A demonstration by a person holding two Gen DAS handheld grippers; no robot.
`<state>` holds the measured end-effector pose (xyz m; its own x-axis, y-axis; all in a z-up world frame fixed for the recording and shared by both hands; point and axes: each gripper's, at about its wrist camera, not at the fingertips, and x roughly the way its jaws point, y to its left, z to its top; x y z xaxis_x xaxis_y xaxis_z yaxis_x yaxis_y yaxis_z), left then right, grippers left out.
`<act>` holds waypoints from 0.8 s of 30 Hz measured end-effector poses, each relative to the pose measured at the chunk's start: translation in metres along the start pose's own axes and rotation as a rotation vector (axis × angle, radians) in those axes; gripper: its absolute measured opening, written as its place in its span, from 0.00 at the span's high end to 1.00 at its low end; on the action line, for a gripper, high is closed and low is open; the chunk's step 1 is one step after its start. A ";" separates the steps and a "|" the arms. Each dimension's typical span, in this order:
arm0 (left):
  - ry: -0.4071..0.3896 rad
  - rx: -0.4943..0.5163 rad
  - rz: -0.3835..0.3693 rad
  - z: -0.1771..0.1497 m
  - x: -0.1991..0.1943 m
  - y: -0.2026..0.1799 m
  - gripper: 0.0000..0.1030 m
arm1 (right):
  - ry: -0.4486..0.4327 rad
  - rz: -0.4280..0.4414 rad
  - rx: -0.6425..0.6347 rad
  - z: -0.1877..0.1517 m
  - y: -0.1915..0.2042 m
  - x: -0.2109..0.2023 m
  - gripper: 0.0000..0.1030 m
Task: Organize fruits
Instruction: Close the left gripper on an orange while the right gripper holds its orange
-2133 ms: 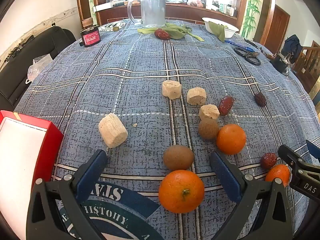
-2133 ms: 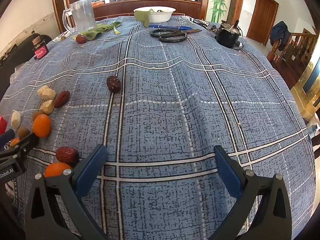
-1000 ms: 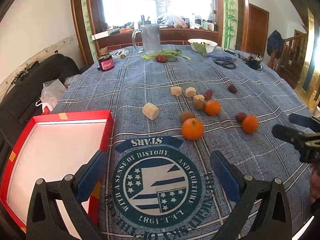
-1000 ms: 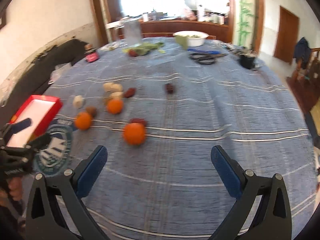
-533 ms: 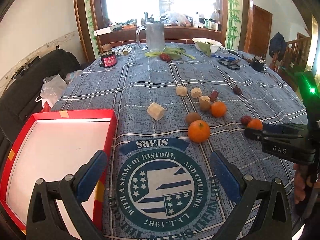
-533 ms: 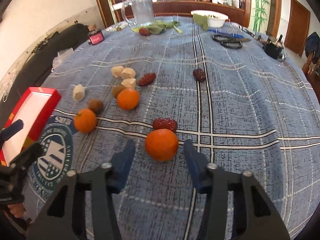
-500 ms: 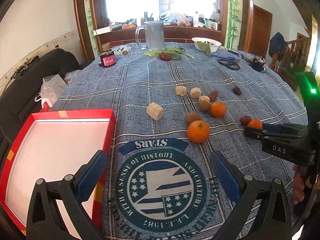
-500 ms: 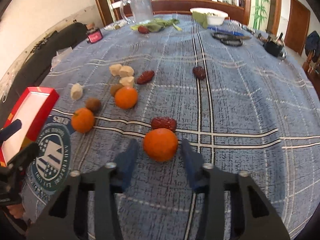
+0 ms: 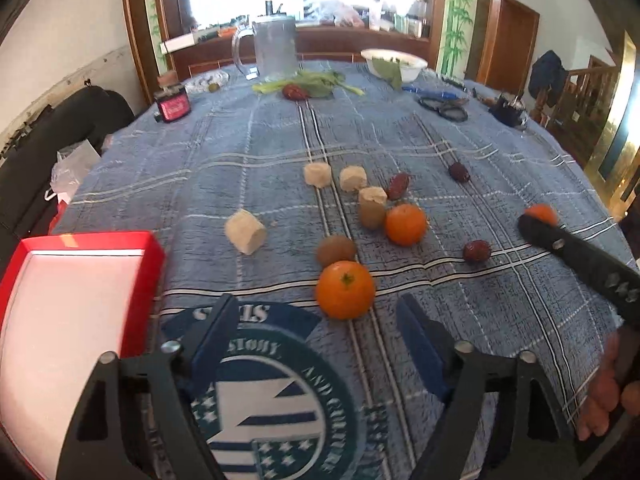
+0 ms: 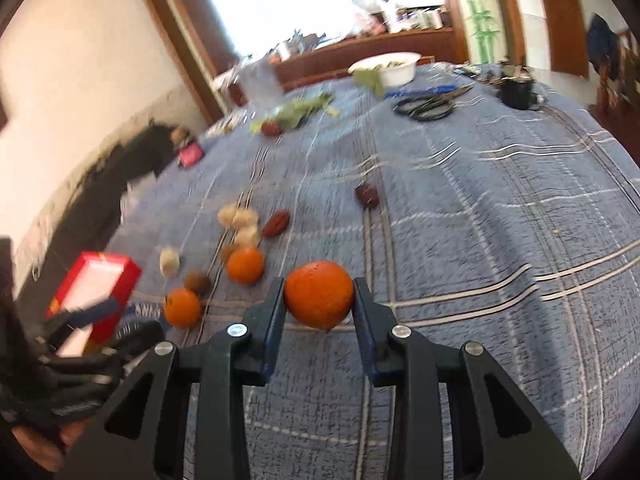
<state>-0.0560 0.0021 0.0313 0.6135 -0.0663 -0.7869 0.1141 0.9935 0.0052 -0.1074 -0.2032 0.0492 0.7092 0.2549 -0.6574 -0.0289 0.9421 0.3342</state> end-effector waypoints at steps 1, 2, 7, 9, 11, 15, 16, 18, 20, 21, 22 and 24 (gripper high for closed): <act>0.006 -0.003 -0.001 0.000 0.003 -0.001 0.30 | -0.006 0.000 0.019 0.002 -0.004 0.000 0.67; 0.011 -0.005 0.001 0.001 0.007 -0.002 0.33 | -0.007 0.002 0.037 0.003 -0.007 0.000 0.67; 0.042 -0.009 -0.002 0.005 0.022 -0.006 0.49 | 0.036 0.012 0.082 0.002 -0.016 0.006 0.67; 0.056 -0.010 -0.009 0.006 0.028 -0.008 0.56 | 0.044 0.018 0.083 0.001 -0.016 0.008 0.67; 0.042 -0.005 -0.010 0.007 0.028 -0.009 0.59 | 0.042 0.014 0.077 0.000 -0.016 0.007 0.66; 0.027 0.015 -0.014 0.006 0.027 -0.012 0.67 | 0.053 0.012 0.079 -0.002 -0.016 0.010 0.66; 0.025 0.018 -0.015 0.005 0.026 -0.012 0.67 | 0.057 0.012 0.080 -0.002 -0.016 0.011 0.66; 0.025 0.010 -0.016 0.003 0.024 -0.009 0.67 | 0.053 0.010 0.078 -0.002 -0.016 0.011 0.66; 0.018 -0.003 -0.016 0.001 0.017 -0.005 0.67 | 0.040 0.005 0.069 -0.001 -0.015 0.010 0.66; 0.013 -0.005 -0.009 0.000 0.013 -0.003 0.67 | 0.034 0.004 0.066 -0.001 -0.014 0.009 0.66; 0.005 -0.006 -0.002 -0.001 0.008 -0.001 0.67 | 0.029 0.003 0.061 -0.001 -0.014 0.009 0.66; -0.025 -0.013 0.003 -0.005 -0.008 0.005 0.67 | 0.024 -0.001 0.054 -0.001 -0.013 0.008 0.66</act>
<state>-0.0640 0.0086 0.0341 0.6329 -0.0656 -0.7715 0.1020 0.9948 -0.0010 -0.1019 -0.2126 0.0387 0.6919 0.2601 -0.6735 0.0102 0.9292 0.3694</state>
